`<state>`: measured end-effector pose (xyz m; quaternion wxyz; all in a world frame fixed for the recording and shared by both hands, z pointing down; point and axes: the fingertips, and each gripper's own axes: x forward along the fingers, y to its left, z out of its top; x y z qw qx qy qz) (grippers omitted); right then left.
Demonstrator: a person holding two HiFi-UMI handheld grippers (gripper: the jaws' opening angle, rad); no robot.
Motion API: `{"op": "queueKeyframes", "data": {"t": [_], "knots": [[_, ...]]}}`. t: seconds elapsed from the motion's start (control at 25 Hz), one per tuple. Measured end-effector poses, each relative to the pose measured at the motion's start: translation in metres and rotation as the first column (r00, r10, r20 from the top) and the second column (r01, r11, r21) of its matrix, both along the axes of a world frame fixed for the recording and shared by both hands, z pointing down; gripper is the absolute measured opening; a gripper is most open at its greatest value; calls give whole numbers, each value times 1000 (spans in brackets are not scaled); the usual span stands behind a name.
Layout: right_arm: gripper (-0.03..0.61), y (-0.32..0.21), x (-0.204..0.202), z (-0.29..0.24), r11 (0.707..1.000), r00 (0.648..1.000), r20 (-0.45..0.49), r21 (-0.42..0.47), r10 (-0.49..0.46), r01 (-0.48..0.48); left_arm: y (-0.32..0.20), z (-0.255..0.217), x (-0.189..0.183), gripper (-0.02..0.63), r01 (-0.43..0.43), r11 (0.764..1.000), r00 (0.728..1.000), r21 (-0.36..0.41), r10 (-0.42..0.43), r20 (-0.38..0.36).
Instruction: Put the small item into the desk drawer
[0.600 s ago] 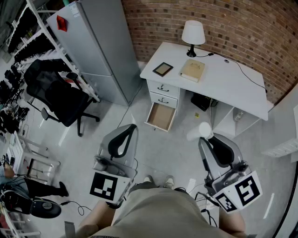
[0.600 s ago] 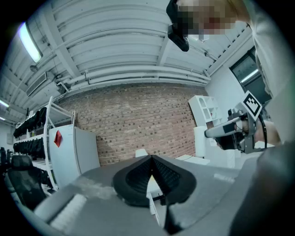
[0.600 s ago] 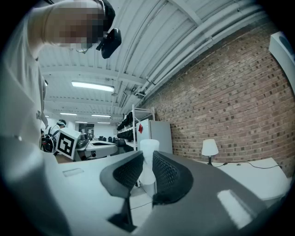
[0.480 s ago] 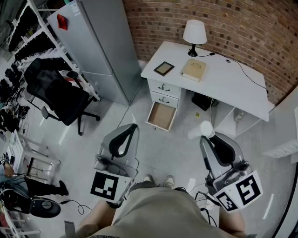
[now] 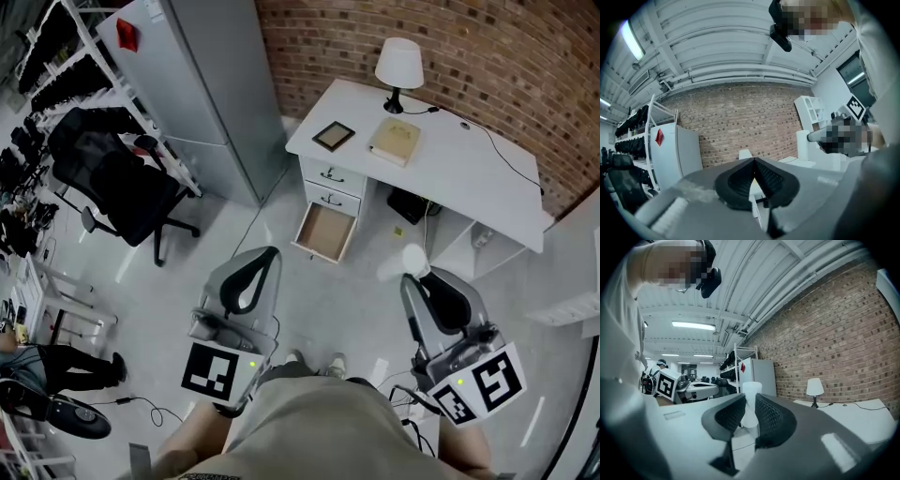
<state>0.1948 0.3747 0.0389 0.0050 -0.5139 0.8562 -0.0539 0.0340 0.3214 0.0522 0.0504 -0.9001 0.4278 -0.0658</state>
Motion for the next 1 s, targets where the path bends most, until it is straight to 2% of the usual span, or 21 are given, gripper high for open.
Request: {"op": "queueKeyframes", "data": {"t": [0.56, 1.0], "knots": [[67, -26, -1, 20, 998, 999, -1, -54, -40, 40, -9, 9, -2, 2, 29, 999, 1000, -16, -29, -1], [68, -95, -19, 43, 992, 998, -6, -107, -60, 59, -74, 24, -18, 2, 38, 998, 999, -39, -39, -23]]}}
